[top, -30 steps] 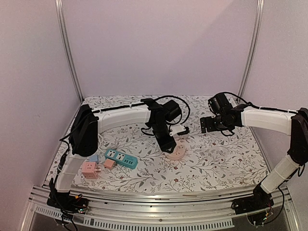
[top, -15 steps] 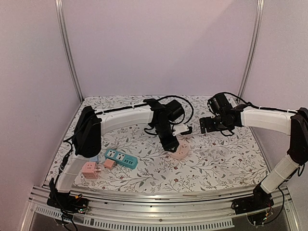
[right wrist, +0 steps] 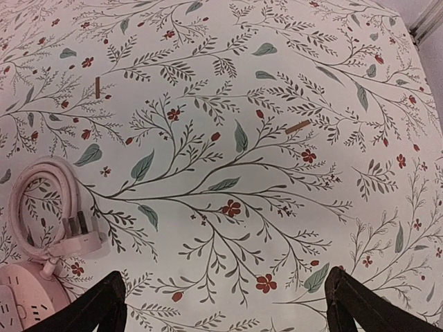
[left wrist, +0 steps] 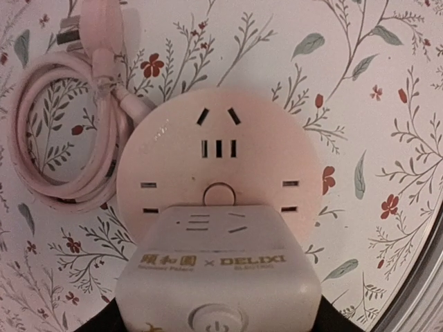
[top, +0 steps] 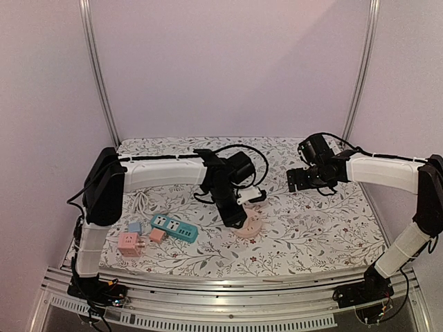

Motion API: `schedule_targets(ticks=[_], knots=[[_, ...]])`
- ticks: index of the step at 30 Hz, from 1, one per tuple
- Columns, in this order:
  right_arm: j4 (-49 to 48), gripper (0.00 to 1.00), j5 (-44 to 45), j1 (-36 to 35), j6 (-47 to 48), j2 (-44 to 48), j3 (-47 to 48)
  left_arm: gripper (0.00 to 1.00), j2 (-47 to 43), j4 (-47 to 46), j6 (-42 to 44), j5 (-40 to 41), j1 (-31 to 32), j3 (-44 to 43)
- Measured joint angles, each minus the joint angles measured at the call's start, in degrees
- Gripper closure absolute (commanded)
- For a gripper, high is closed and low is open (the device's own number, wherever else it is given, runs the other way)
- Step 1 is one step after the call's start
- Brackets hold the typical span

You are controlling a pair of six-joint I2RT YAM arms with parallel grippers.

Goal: Insert the plug

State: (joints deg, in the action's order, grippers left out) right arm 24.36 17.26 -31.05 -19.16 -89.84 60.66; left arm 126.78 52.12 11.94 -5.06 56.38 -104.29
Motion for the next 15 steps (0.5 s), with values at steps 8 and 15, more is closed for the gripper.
schedule_targets(ticks=[8, 15], knots=[[0.00, 0.01, -0.02, 0.00, 0.02, -0.26, 0.00, 1.00, -2.38, 0.57, -1.29, 1.27, 0.74, 3.37], [-0.02, 0.01, -0.04, 0.00, 0.02, -0.26, 0.00, 1.00, -0.90, 2.29, -1.49, 1.25, 0.74, 1.25]])
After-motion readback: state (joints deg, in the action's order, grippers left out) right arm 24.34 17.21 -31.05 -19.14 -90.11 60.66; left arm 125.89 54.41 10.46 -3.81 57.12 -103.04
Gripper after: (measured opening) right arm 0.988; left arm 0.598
